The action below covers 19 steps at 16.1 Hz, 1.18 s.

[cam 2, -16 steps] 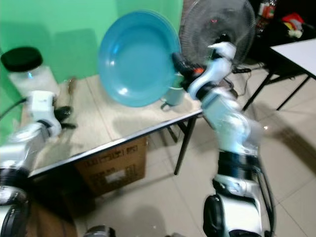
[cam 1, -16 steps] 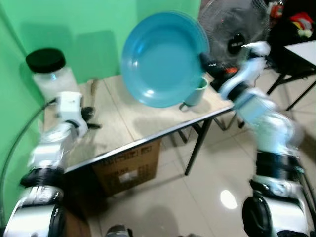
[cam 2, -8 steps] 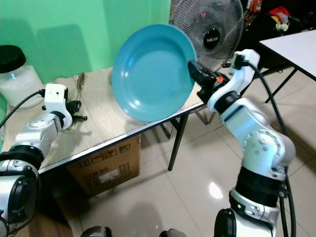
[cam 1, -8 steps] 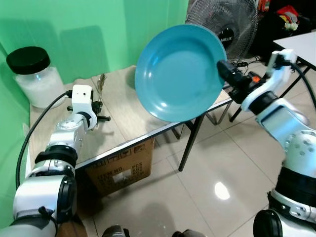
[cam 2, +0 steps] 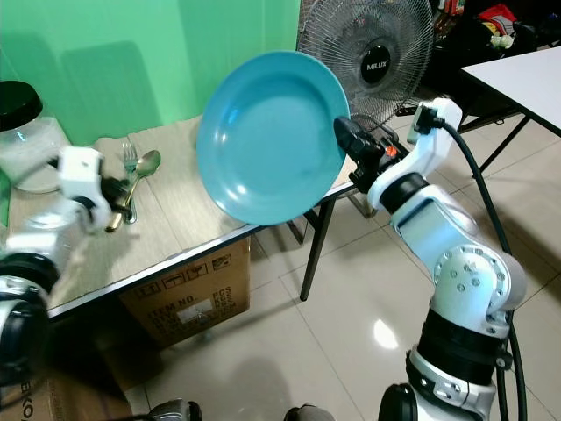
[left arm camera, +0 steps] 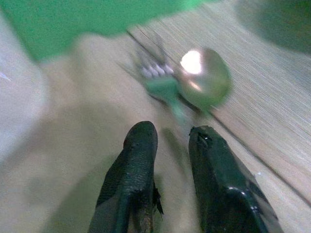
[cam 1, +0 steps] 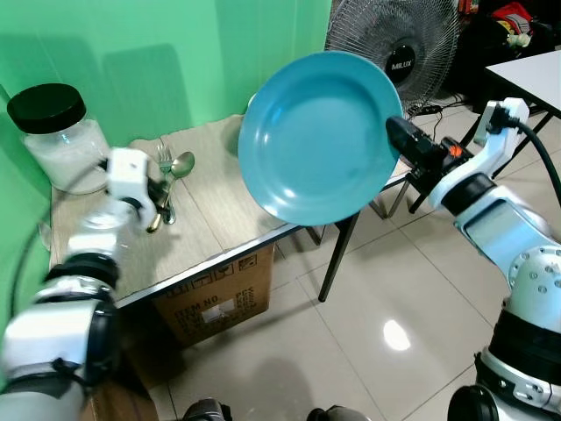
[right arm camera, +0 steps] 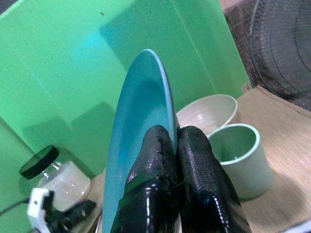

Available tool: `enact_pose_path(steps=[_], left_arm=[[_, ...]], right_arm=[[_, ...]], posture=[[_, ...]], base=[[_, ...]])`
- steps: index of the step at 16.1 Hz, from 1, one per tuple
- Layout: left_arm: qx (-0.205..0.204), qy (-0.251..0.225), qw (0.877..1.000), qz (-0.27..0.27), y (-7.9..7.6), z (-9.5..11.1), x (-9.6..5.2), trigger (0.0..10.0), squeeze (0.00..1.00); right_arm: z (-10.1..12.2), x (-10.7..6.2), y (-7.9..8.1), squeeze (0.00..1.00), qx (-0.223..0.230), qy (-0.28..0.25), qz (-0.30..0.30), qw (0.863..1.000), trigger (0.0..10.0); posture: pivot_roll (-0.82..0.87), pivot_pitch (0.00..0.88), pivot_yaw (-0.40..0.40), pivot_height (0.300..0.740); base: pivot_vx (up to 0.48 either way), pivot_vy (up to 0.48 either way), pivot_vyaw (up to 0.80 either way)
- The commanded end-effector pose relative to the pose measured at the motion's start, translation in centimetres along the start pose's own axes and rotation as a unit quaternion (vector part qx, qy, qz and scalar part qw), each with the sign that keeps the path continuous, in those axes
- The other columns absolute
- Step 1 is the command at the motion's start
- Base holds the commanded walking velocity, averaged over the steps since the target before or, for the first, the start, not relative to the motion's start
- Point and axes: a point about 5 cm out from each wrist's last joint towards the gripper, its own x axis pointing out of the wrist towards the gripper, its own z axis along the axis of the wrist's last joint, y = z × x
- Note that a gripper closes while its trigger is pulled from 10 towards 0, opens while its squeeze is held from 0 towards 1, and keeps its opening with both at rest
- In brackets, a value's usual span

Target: Setting the table

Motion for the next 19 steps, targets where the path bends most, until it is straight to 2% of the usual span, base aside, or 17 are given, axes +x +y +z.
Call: enact_pose_path(steps=[1,2,3,4,5,6,7,8,11,12,13,14,15,16,17,18,19], left_arm=[[0.024,-0.025,0.999,0.010,0.7,1.3,-0.1,10.0,0.13],[0.026,-0.047,0.998,0.016,1.5,2.3,-0.3,10.0,0.06],[0.016,-0.067,0.998,0.004,1.8,3.1,-0.5,10.0,0.18],[-0.008,-0.080,0.997,-0.017,1.7,3.6,-0.5,10.0,1.00],[-0.079,-0.121,0.986,-0.082,0.6,5.2,-0.5,10.0,1.00],[-0.162,-0.146,0.965,-0.147,-1.1,6.1,-0.5,10.0,1.00],[-0.220,-0.155,0.942,-0.201,-2.7,6.3,-0.7,10.0,1.00],[-0.263,-0.153,0.913,-0.273,-5.3,5.7,-1.1,10.0,1.00],[-0.320,-0.115,0.859,-0.383,-10.5,3.4,-2.6,10.0,1.00],[-0.323,-0.111,0.857,-0.387,-10.7,3.3,-2.7,10.0,0.82],[-0.322,-0.104,0.853,-0.396,-11.0,3.1,-2.9,10.0,0.36],[-0.330,-0.104,0.847,-0.403,-10.9,3.2,-3.3,10.0,0.04],[-0.344,-0.115,0.837,-0.410,-10.6,3.6,-3.9,10.0,0.00],[-0.381,-0.132,0.817,-0.413,-9.7,4.2,-4.6,10.0,0.00],[-0.396,-0.142,0.812,-0.403,-8.8,4.3,-4.7,10.0,0.00],[-0.399,-0.146,0.824,-0.376,-7.7,3.9,-4.5,10.0,0.02],[-0.424,-0.160,0.818,-0.355,-5.8,3.5,-4.6,10.0,1.00]], right_arm=[[0.8,-0.4,0.6,0.00,-0.007,-0.019,0.021,1.000,0.0],[0.7,-0.6,0.3,0.00,-0.003,-0.019,0.027,0.999,0.0],[0.6,-0.6,0.1,0.00,0.005,-0.020,0.034,0.999,0.0],[0.5,-0.7,0.0,0.00,0.011,-0.021,0.038,0.999,0.0],[0.2,-0.8,-0.3,0.00,0.027,-0.024,0.047,0.998,0.0],[-0.1,-0.8,-0.2,0.00,0.038,-0.027,0.056,0.997,0.0],[-0.3,-0.9,0.0,0.00,0.046,-0.029,0.066,0.996,0.0],[-0.5,-0.8,0.3,0.00,0.057,-0.035,0.075,0.995,0.0],[-0.7,-0.4,0.8,0.00,0.069,-0.044,0.086,0.993,0.0],[-0.7,-0.4,0.9,0.00,0.071,-0.046,0.088,0.992,0.0],[-0.8,-0.3,1.1,0.00,0.077,-0.049,0.092,0.992,0.0],[-0.9,-0.4,1.1,0.00,0.080,-0.051,0.093,0.991,0.0],[-0.9,-0.4,1.1,0.00,0.081,-0.052,0.093,0.991,0.0],[-0.9,-0.5,0.9,0.00,0.081,-0.056,0.089,0.991,0.0],[-0.7,-0.6,0.7,0.00,0.079,-0.060,0.085,0.991,0.0],[-0.4,-0.7,0.5,0.00,0.075,-0.066,0.080,0.992,0.0],[0.0,-0.8,0.2,0.00,0.072,-0.073,0.076,0.992,0.0]], posture=[[-0.08,0.040,0.000,0.740],[-0.07,0.032,0.008,0.740],[-0.06,0.024,0.014,0.740],[-0.05,0.019,0.018,0.740],[-0.02,0.006,0.029,0.740],[-0.02,0.005,0.037,0.740],[-0.01,0.000,0.042,0.740],[-0.01,0.000,0.048,0.740],[0.00,0.000,0.062,0.740],[0.00,0.000,0.065,0.740],[0.01,0.000,0.069,0.740],[0.01,0.000,0.072,0.740],[0.01,0.000,0.075,0.740],[0.01,0.000,0.079,0.740],[0.01,0.000,0.080,0.740],[0.01,0.000,0.083,0.740],[0.01,0.000,0.086,0.740]], base=[[0.000,0.000,0.00],[0.000,0.000,0.00],[0.000,0.000,0.00],[0.000,0.000,0.00],[0.000,0.000,0.00],[0.000,0.000,0.00],[0.000,0.000,0.00],[0.000,0.000,0.00],[0.000,0.000,0.00],[0.000,0.000,0.00],[0.000,0.000,0.00],[0.000,0.000,0.00],[0.000,0.000,0.00],[0.000,0.000,0.00],[0.000,0.000,0.00],[0.000,0.000,0.00],[0.000,0.000,0.00]])
